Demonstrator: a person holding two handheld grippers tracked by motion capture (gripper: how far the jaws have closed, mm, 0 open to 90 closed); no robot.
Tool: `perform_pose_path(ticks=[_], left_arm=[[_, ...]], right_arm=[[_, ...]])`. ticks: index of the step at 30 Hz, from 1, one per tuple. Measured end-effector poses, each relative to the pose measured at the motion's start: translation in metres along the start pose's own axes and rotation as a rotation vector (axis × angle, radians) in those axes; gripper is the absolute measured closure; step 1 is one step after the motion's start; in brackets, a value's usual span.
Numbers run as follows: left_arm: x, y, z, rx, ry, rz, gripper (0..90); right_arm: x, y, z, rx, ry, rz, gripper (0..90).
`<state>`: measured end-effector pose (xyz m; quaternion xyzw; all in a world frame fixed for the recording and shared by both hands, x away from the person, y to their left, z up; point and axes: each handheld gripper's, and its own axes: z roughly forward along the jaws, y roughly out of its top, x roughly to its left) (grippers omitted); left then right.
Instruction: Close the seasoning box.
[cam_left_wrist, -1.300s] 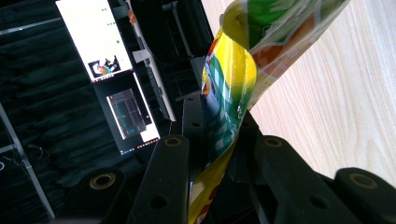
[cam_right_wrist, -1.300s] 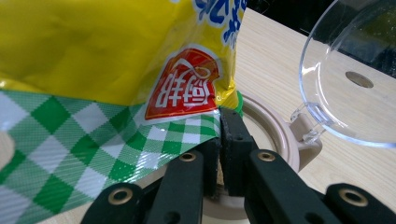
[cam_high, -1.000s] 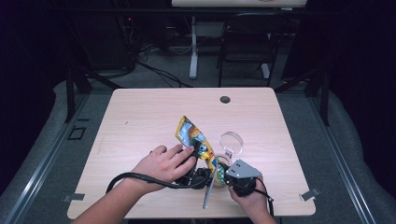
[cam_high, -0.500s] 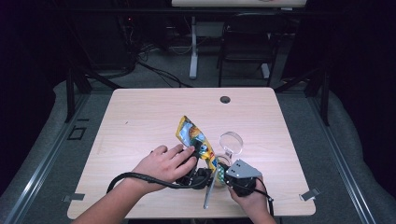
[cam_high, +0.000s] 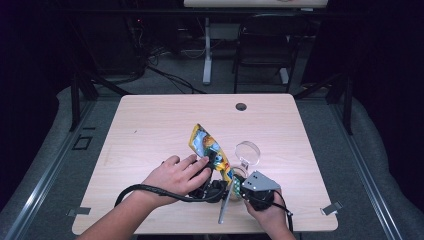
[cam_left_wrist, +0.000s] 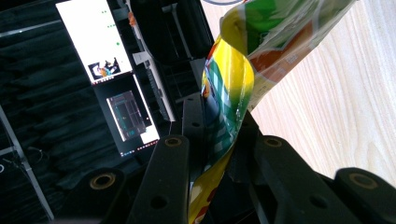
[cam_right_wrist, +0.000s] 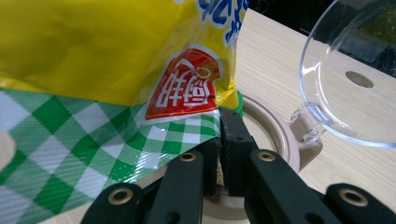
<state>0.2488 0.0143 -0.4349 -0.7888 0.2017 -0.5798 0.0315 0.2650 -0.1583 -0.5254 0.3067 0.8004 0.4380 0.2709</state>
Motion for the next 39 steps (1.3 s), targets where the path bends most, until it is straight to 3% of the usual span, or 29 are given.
perform_pose_path(ticks=[31,39], left_arm=[[0.0014,0.0004,-0.0005,-0.008,0.012,0.014,80.9],[0.0002,-0.0003,-0.0007,-0.008,-0.003,-0.003,81.0]], right_arm=[[0.0000,-0.0002,0.0001,-0.002,0.000,-0.001,86.9],[0.0001,0.0000,-0.0001,0.000,0.002,-0.001,86.9]])
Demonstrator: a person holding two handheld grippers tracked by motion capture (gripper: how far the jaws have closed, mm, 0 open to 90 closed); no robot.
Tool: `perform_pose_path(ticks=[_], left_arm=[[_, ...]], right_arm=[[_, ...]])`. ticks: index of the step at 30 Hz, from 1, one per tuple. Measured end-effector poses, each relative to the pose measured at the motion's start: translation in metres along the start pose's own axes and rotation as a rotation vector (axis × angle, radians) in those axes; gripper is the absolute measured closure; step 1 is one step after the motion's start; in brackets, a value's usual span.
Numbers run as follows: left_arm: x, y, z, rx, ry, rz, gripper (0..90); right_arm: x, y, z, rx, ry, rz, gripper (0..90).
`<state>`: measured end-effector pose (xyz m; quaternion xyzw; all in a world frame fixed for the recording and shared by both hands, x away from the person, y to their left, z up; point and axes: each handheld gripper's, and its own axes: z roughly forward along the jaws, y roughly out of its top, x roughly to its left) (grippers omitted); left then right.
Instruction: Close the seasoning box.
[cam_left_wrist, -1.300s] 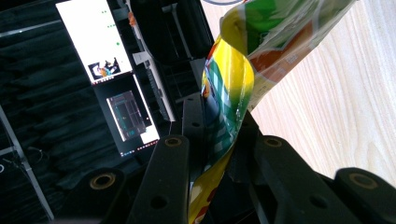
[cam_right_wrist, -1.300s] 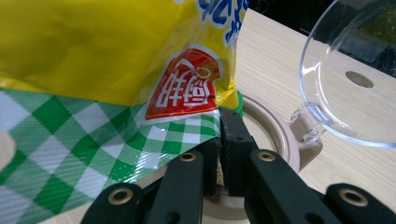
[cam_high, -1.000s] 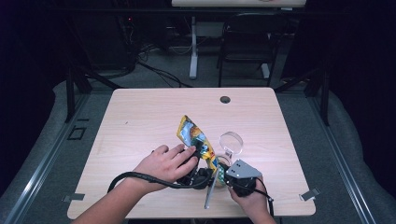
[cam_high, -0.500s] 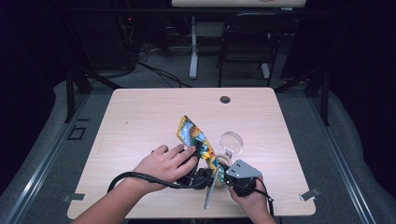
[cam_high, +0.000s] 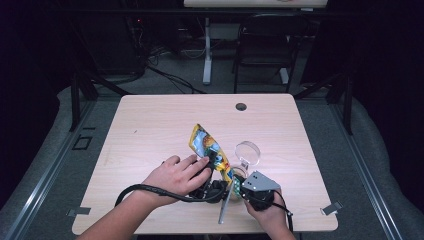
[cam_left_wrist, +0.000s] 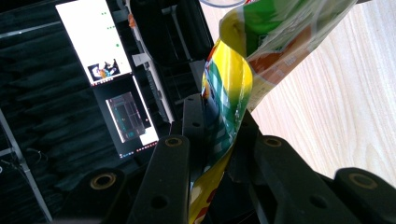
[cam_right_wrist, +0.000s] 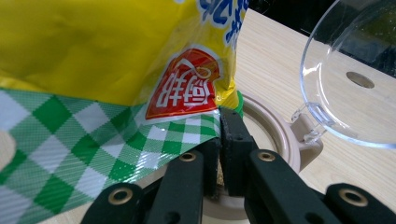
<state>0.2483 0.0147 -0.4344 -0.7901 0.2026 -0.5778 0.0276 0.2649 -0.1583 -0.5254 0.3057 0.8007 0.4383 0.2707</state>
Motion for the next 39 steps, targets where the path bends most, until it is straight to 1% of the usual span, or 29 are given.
perform_pose_path(ticks=[1,2,6,7,11,19,20,22,25,28,30,34,38,39], left_arm=[[-0.0006,-0.0004,0.0000,0.004,-0.006,-0.008,81.0],[-0.0005,-0.0004,-0.0001,0.005,0.002,-0.001,81.1],[-0.0004,-0.0005,-0.0001,0.004,0.004,0.001,81.0],[-0.0010,-0.0006,0.0001,0.002,0.001,-0.008,81.0],[-0.0001,-0.0008,-0.0004,0.008,-0.009,-0.004,81.0],[-0.0003,-0.0013,-0.0005,0.007,-0.004,-0.002,81.1],[0.0002,-0.0014,-0.0005,0.002,0.002,0.005,81.1],[-0.0009,-0.0019,-0.0002,-0.003,-0.003,-0.009,81.1],[-0.0012,-0.0023,-0.0002,-0.003,-0.004,-0.014,81.1],[-0.0004,-0.0022,-0.0003,-0.003,0.001,-0.002,81.1],[-0.0009,-0.0023,-0.0002,-0.004,-0.005,-0.009,81.1],[-0.0002,-0.0023,-0.0004,-0.003,0.001,0.001,81.2],[-0.0001,-0.0025,-0.0004,-0.002,-0.001,0.000,81.2],[-0.0005,-0.0027,-0.0003,-0.004,-0.002,-0.006,81.2]], right_arm=[[0.0000,0.0000,0.0000,0.001,-0.001,-0.001,87.0],[0.0000,0.0000,0.0000,0.001,0.000,0.000,86.9],[0.0000,0.0001,0.0000,0.000,0.000,-0.001,86.9],[0.0000,0.0001,0.0000,0.001,0.000,-0.002,86.9],[0.0000,0.0001,-0.0001,0.001,-0.001,-0.002,87.0],[0.0001,0.0003,-0.0002,0.002,0.000,-0.002,87.0],[0.0001,0.0003,-0.0002,0.002,0.000,-0.003,87.0],[0.0001,0.0003,-0.0001,0.002,0.000,-0.001,87.0],[0.0001,0.0003,-0.0001,0.001,0.000,-0.002,87.0],[0.0001,0.0003,-0.0001,0.001,0.000,-0.002,87.0],[0.0001,0.0004,0.0000,0.002,0.000,-0.002,87.0],[0.0001,0.0004,-0.0001,0.002,0.000,-0.002,87.0],[0.0001,0.0005,-0.0003,0.004,-0.001,-0.004,87.0],[0.0001,0.0005,-0.0002,0.003,0.000,-0.004,87.0]])
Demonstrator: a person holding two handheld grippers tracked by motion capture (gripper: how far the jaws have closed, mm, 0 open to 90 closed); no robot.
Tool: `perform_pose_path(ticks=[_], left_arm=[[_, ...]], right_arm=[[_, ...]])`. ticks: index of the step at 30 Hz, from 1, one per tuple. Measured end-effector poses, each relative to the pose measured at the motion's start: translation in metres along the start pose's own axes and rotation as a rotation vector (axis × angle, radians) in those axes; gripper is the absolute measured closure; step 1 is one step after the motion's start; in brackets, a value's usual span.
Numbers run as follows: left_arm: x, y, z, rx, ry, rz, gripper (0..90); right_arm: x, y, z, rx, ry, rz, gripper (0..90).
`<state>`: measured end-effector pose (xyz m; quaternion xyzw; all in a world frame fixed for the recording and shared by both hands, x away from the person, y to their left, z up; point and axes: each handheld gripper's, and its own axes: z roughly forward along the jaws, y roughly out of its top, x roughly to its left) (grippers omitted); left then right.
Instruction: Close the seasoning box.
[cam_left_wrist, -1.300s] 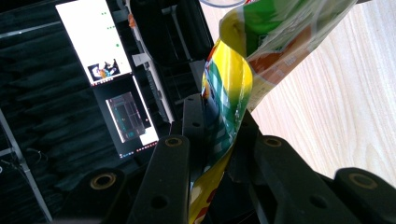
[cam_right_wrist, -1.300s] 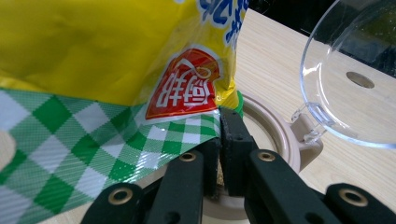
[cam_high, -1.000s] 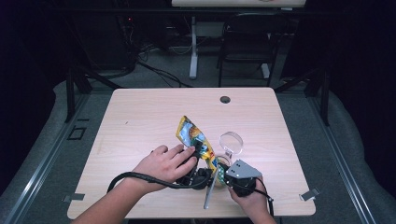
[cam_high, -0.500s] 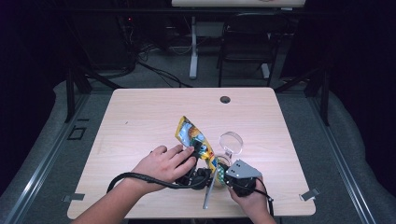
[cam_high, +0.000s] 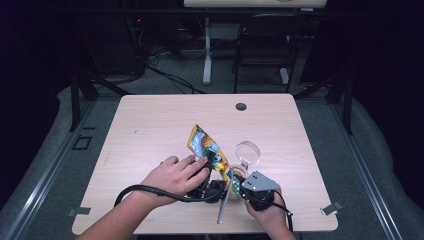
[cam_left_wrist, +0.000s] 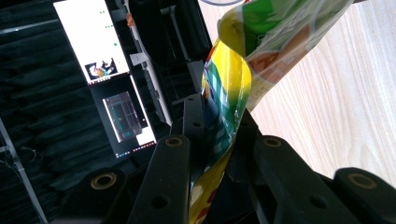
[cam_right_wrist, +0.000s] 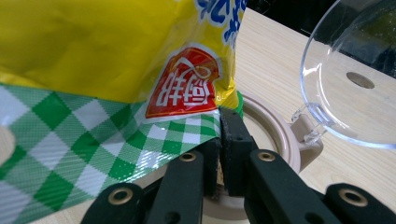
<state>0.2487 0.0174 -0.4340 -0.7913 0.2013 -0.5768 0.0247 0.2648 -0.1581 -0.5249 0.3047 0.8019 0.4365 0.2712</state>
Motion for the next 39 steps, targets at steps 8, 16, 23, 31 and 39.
perform_pose_path(ticks=[8,16,23,31,39], left_arm=[[-0.0005,-0.0005,-0.0002,0.006,-0.009,-0.006,81.2],[-0.0005,-0.0004,-0.0004,0.006,-0.009,-0.006,81.2],[-0.0005,-0.0007,-0.0006,0.009,-0.012,-0.005,81.3],[-0.0023,-0.0038,0.0000,-0.007,-0.019,-0.031,81.4],[-0.0032,-0.0053,0.0001,-0.003,-0.023,-0.036,81.6]], right_arm=[[-0.0001,0.0000,0.0000,0.000,0.000,0.000,87.0],[0.0000,0.0000,-0.0001,0.000,0.000,0.000,87.0],[0.0000,-0.0001,-0.0001,-0.001,0.000,0.001,87.0],[0.0001,0.0000,-0.0003,-0.002,0.000,0.002,87.0],[0.0002,0.0000,-0.0005,-0.002,0.001,0.001,87.0]])
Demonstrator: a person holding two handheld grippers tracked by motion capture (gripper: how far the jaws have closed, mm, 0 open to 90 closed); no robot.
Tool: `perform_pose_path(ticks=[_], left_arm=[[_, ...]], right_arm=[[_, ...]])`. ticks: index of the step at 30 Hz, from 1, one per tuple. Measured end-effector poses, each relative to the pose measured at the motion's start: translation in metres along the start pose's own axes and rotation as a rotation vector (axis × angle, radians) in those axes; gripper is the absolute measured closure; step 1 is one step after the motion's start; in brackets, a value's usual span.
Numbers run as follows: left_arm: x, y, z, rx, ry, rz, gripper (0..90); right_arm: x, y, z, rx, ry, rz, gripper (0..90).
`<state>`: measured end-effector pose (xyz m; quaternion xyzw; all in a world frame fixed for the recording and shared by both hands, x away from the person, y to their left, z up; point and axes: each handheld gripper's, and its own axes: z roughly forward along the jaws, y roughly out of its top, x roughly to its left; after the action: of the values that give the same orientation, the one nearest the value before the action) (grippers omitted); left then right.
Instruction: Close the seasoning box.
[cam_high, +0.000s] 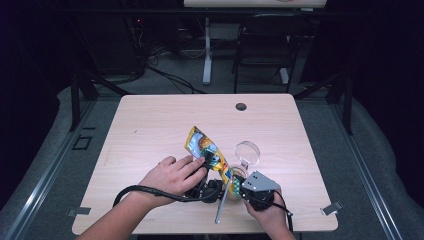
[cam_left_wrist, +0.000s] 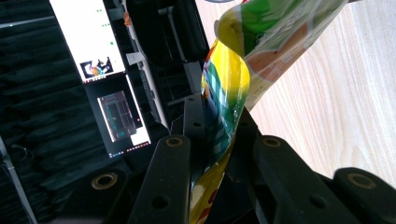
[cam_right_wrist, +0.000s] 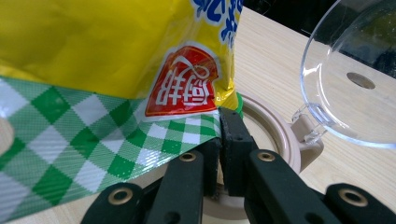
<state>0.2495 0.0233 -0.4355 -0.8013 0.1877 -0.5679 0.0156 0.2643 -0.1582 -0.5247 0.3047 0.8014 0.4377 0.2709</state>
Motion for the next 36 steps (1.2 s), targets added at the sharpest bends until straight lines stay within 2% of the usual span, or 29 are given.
perform_pose_path(ticks=[6,7,8,12,15,26,28,36], left_arm=[[-0.001,-0.002,0.000,0.000,-0.001,-0.011,81.8],[-0.003,-0.002,0.001,0.000,-0.008,-0.024,81.9],[-0.002,-0.003,0.001,0.000,-0.005,-0.013,82.0],[-0.004,-0.004,0.002,-0.004,-0.004,-0.020,82.2],[-0.006,-0.006,0.002,0.000,-0.014,-0.046,82.4],[-0.009,-0.010,0.002,-0.007,-0.028,-0.076,82.6],[-0.009,-0.010,0.002,-0.002,-0.025,-0.067,82.6],[-0.012,-0.015,0.003,-0.014,-0.042,-0.112,82.8]], right_arm=[[0.000,0.000,0.000,-0.001,0.000,-0.002,87.1],[0.000,0.000,0.000,0.003,-0.002,-0.006,87.1],[0.001,0.000,-0.001,0.004,-0.004,-0.009,87.1],[0.001,0.001,-0.001,0.007,-0.004,-0.011,87.1],[0.001,0.001,-0.001,0.007,-0.007,-0.013,87.1],[0.002,0.001,-0.001,0.006,-0.007,-0.016,87.1],[0.002,0.001,-0.001,0.006,-0.007,-0.017,87.1],[0.002,0.002,-0.002,0.001,-0.005,-0.016,87.1]])
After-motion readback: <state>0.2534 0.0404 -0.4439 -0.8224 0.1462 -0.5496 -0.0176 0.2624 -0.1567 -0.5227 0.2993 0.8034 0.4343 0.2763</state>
